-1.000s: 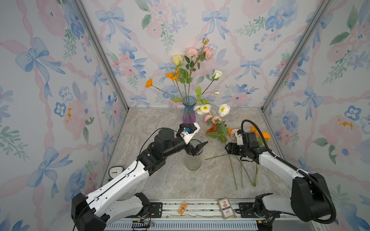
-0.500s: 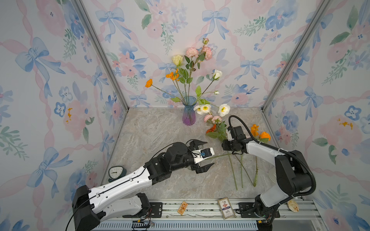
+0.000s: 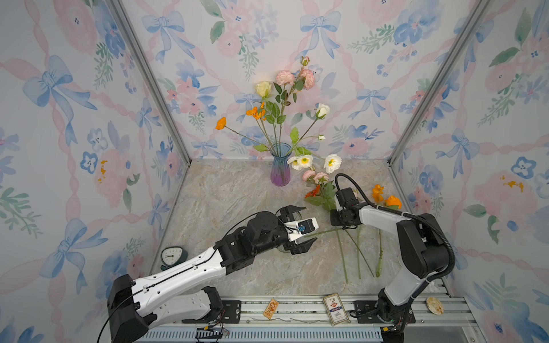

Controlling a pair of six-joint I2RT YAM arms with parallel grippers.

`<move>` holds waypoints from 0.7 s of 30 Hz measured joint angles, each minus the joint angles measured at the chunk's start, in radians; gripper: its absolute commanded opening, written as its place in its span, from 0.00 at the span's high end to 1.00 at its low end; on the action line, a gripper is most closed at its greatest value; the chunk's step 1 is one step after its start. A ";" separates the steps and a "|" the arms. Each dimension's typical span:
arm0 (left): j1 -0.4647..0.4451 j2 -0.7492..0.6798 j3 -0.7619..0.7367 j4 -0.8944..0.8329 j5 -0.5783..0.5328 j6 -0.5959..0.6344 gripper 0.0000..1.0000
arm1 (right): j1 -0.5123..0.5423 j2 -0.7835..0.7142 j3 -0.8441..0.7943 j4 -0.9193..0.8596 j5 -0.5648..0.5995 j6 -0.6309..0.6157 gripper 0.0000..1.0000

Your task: Arrange the flowers into the vase

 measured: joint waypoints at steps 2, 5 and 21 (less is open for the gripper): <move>0.000 0.000 0.000 0.002 0.000 0.001 0.02 | 0.005 0.009 0.005 0.000 0.003 0.001 0.62; 0.000 0.000 -0.001 0.004 0.000 0.003 0.02 | 0.006 0.022 0.019 0.000 0.004 0.000 0.65; 0.000 -0.016 -0.003 0.004 0.001 0.004 0.02 | 0.005 0.014 0.023 0.002 -0.024 -0.023 1.00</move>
